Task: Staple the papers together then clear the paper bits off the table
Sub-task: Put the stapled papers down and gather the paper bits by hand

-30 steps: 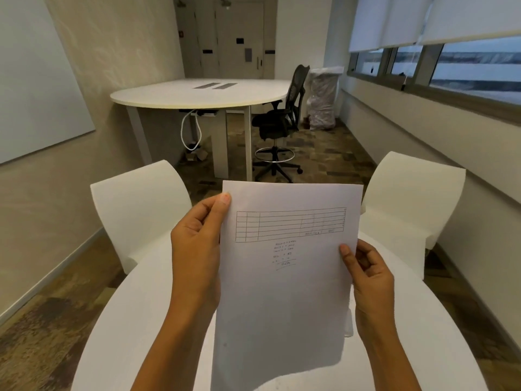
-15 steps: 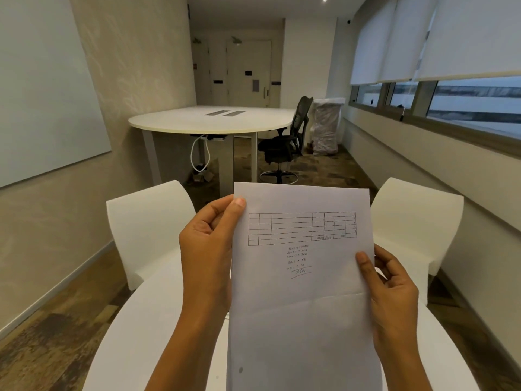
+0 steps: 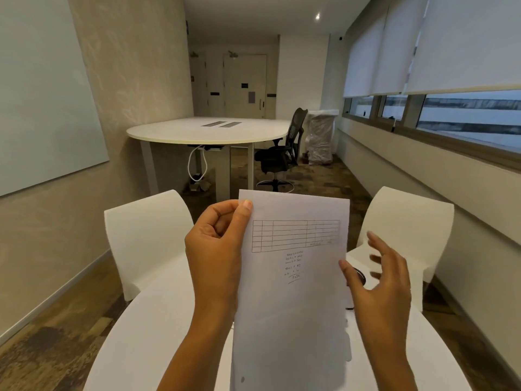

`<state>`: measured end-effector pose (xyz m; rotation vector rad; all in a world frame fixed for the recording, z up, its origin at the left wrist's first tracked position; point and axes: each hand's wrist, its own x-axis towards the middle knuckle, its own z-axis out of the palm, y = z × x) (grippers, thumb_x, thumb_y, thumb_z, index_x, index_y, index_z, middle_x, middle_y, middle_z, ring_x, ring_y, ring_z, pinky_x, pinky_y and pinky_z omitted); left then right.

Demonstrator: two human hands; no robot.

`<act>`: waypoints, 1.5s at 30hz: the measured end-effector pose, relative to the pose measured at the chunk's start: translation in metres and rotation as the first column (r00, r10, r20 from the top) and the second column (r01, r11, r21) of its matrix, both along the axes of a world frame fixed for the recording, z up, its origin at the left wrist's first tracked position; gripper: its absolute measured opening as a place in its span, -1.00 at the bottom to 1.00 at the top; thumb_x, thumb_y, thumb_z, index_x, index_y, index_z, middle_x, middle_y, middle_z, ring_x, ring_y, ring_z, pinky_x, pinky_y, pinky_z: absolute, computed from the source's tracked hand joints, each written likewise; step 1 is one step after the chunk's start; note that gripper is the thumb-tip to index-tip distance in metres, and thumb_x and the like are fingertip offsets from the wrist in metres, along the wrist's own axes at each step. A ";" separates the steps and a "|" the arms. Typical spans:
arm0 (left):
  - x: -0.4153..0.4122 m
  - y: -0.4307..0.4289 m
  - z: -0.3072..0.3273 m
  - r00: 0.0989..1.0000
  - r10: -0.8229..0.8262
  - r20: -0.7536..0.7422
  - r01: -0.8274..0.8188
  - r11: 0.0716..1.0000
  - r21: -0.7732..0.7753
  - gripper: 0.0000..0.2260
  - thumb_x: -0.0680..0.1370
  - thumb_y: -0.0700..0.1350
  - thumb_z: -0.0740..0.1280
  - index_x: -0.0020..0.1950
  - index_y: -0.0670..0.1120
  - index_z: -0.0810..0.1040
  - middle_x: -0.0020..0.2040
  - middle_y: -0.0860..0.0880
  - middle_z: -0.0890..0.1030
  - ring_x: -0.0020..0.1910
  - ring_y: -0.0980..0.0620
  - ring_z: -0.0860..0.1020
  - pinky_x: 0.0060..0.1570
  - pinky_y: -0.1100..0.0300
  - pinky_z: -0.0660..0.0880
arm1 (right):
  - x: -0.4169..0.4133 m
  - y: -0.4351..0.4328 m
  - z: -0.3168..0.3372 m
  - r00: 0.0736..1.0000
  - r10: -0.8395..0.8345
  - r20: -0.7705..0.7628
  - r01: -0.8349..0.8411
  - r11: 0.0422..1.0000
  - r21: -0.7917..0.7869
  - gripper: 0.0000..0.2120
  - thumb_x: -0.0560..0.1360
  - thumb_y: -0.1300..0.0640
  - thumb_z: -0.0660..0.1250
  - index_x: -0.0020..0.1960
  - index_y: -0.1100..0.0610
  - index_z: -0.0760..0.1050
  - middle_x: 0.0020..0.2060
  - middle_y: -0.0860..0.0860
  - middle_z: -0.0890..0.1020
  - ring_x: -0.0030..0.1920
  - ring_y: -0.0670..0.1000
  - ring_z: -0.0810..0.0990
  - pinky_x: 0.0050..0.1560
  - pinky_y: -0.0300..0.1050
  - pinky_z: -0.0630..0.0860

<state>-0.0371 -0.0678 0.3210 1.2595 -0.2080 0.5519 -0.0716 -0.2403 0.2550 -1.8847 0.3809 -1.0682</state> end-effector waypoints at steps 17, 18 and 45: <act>-0.023 -0.014 -0.004 0.960 0.053 0.273 -0.122 0.963 0.239 -0.83 0.45 0.10 0.29 0.00 0.16 0.57 -0.12 0.26 0.65 -0.07 0.28 0.60 -0.28 0.51 0.48 | -0.028 0.063 0.056 0.811 0.569 0.135 -0.583 0.803 0.120 -0.68 0.35 -0.12 0.25 0.10 -0.20 0.47 -0.11 -0.36 0.64 -0.09 -0.21 0.66 -0.31 -0.39 0.57; -0.020 -0.010 -0.001 0.945 0.074 0.317 -0.167 0.947 0.276 -0.84 0.46 0.08 0.30 0.03 0.18 0.54 -0.06 0.28 0.62 -0.06 0.29 0.59 -0.25 0.50 0.49 | -0.030 0.062 0.057 0.810 0.571 0.131 -0.585 0.799 0.139 -0.71 0.35 -0.11 0.26 0.07 -0.21 0.49 -0.12 -0.34 0.65 -0.11 -0.17 0.68 -0.32 -0.35 0.59; 0.009 0.001 0.010 0.903 0.010 0.429 -0.284 0.764 0.580 -0.94 0.46 0.08 0.30 -0.10 0.21 0.45 -0.09 0.31 0.46 -0.09 0.13 0.48 0.05 0.01 0.49 | -0.009 0.047 0.062 0.851 0.469 0.236 -0.517 0.827 0.220 -0.79 0.34 -0.14 0.29 -0.07 -0.10 0.52 -0.19 -0.26 0.68 -0.20 -0.13 0.69 -0.39 -0.35 0.56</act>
